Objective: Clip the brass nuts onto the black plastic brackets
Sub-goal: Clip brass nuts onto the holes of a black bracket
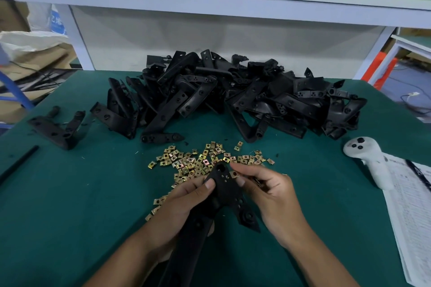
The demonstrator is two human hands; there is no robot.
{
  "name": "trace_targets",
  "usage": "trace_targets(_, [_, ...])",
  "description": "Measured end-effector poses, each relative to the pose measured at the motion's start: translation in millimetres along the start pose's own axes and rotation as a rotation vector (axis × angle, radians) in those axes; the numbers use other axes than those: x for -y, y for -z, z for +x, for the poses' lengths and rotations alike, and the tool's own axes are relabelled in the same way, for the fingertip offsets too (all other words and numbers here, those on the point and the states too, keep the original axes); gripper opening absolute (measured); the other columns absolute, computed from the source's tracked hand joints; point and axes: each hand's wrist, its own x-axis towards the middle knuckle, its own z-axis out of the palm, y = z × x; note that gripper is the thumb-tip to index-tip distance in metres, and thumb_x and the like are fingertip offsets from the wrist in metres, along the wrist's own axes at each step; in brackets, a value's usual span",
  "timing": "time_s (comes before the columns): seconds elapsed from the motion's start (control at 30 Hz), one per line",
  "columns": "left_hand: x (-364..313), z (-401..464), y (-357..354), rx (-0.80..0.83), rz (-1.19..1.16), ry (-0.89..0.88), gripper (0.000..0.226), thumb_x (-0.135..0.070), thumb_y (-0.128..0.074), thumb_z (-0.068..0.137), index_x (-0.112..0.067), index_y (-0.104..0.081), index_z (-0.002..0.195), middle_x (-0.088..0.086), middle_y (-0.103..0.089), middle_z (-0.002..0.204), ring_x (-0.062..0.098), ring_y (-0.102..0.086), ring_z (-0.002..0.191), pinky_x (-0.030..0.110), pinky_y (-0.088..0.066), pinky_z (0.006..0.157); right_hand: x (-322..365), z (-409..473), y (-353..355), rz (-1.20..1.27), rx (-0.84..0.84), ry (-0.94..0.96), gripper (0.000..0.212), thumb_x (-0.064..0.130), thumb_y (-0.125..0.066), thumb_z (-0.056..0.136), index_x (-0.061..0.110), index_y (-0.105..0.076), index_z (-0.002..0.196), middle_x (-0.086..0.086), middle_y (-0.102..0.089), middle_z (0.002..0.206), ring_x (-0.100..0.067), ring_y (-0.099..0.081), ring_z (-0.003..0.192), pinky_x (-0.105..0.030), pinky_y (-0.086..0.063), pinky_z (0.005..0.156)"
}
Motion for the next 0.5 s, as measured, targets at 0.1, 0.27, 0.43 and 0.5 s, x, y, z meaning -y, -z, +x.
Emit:
trace_targets(0.1, [1.4, 2.8, 4.5, 0.031, -0.003, 0.029, 0.046, -0.048, -0.075, 0.087, -0.006, -0.071, 0.106, 0.009, -0.055, 0.069, 0.017, -0.052, 0.044, 0.024, -0.047, 0.046, 0.3, -1.0, -0.9, -0.023, 0.005, 0.034, 0.023, 0.029, -0.072, 0.085, 0.034, -0.079, 0.107, 0.002, -0.077, 0.105, -0.015, -0.073, 0.098, -0.022, -0.057, 0.081])
trace_targets(0.27, [0.9, 2.0, 7.1, 0.061, 0.003, 0.050, 0.048, -0.048, -0.074, 0.088, -0.004, -0.069, 0.105, 0.013, -0.054, 0.073, 0.016, -0.054, 0.043, 0.025, -0.049, 0.046, -6.6, -2.5, 1.5, -0.150, -0.043, 0.171, 0.027, 0.019, -0.071, 0.088, 0.035, -0.078, 0.108, -0.001, -0.075, 0.100, -0.026, -0.069, 0.090, -0.028, -0.057, 0.076])
trace_targets(0.43, [4.8, 0.4, 6.8, 0.048, -0.009, 0.030, 0.057, -0.047, -0.074, 0.089, 0.002, -0.064, 0.117, 0.022, -0.055, 0.086, 0.016, -0.058, 0.049, 0.025, -0.049, 0.047, -10.6, -3.2, 2.9, -0.279, -0.078, 0.267, 0.025, 0.035, -0.067, 0.091, 0.036, -0.075, 0.115, -0.005, -0.070, 0.089, -0.016, -0.068, 0.083, -0.028, -0.054, 0.072])
trace_targets(0.5, [4.9, -0.6, 6.3, 0.063, 0.000, 0.029, 0.055, -0.046, -0.071, 0.092, 0.001, -0.065, 0.119, 0.022, -0.055, 0.089, 0.016, -0.058, 0.051, 0.025, -0.049, 0.048, -11.6, -4.0, 3.0, -0.308, -0.080, 0.283, 0.026, 0.034, -0.066, 0.092, 0.035, -0.075, 0.116, 0.001, -0.072, 0.097, -0.023, -0.067, 0.079, -0.039, -0.054, 0.067])
